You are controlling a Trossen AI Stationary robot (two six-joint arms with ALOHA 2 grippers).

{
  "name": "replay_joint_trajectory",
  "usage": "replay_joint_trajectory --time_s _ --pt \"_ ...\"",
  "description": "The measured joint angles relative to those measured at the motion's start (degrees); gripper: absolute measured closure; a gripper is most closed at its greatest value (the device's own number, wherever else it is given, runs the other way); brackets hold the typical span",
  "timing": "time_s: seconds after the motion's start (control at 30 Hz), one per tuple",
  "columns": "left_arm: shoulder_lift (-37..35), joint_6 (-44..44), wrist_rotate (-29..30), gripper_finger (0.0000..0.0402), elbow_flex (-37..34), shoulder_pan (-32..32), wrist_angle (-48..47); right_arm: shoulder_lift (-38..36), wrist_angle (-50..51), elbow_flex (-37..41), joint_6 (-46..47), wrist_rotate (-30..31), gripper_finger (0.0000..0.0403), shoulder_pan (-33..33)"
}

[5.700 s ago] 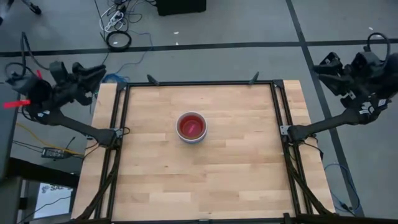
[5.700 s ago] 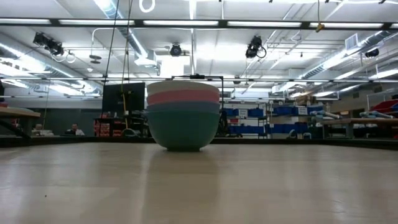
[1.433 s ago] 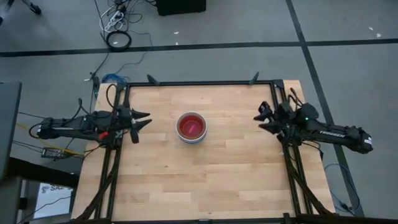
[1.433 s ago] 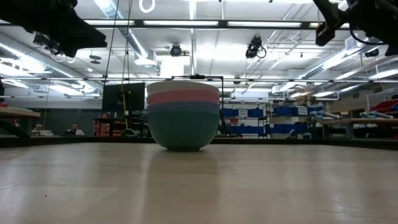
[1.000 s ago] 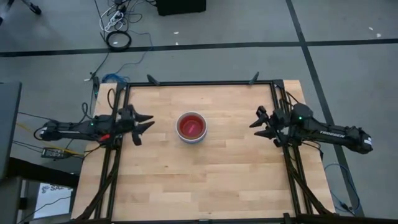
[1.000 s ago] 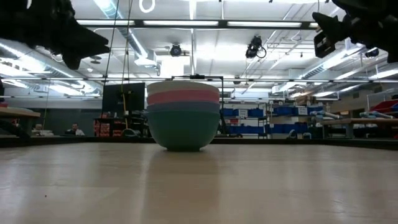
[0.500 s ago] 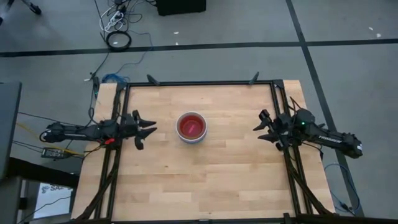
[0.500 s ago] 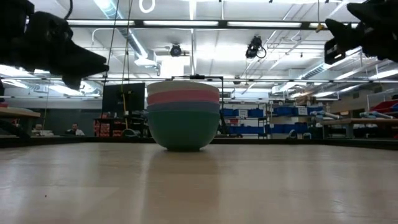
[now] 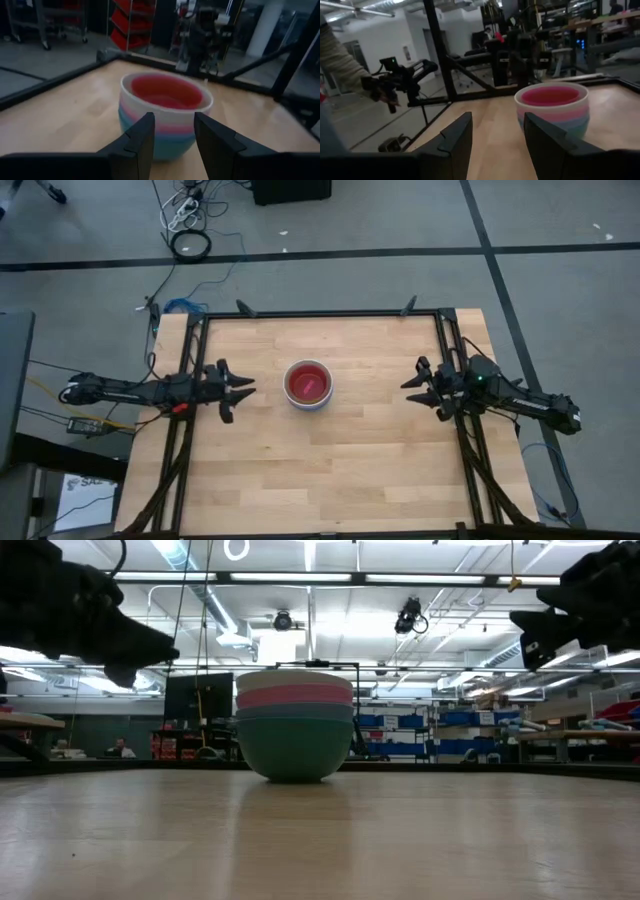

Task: Nest bowls inside each other
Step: Return to Home Position

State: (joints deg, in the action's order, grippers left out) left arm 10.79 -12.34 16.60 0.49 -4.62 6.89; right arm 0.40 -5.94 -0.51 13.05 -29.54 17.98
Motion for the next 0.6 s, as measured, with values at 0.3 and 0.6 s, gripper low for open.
replay_joint_trajectory --time_s 0.3,0.6 --pt "0.1 0.0 0.0 0.0255 0.0 0.0 2.5 0.0 -2.6 0.0 3.7 -0.2 0.0235 0.0" --pt "0.1 0.0 0.0 0.0255 0.0 0.0 2.6 0.0 -2.6 0.0 3.7 -0.2 0.0235 0.0"
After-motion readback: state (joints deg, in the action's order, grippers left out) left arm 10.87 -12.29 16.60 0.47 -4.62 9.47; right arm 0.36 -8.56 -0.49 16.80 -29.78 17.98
